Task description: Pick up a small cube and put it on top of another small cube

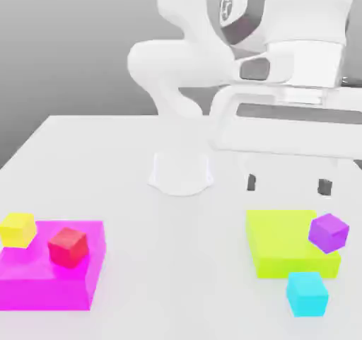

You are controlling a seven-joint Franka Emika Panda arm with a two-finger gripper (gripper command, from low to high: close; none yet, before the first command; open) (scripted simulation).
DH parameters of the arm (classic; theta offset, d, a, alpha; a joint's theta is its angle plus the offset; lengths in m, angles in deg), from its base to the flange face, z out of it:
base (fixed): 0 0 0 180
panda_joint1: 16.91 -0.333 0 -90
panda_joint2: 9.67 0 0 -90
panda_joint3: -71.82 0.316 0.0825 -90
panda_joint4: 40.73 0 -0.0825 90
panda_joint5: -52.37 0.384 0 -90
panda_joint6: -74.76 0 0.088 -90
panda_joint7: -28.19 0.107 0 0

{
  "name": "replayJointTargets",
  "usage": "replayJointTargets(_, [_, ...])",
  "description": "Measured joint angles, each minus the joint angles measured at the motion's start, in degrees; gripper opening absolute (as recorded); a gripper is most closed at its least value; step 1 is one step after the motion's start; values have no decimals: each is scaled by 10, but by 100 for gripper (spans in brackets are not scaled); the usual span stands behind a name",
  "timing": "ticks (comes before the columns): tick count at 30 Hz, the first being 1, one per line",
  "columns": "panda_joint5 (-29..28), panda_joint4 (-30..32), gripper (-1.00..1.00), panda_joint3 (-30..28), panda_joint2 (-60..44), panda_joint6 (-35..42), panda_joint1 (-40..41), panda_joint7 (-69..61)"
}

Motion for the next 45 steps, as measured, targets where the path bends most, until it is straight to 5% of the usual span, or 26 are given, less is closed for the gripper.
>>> replayJointTargets(8, [-10, 28, 0, 20, -158, -66, -49, 74])
replayJointTargets(13, [-68, 12, 0, -35, -261, -138, -102, 126])
replayJointTargets(14, [-77, 9, -100, -47, -276, -149, -111, 134])
replayJointTargets(21, [-78, 9, -100, -47, -277, -151, -112, 134])
replayJointTargets(26, [-6, 30, -100, 1, -187, -84, -70, 87])
replayJointTargets(45, [111, 82, -100, -188, 46, 85, 211, 361])
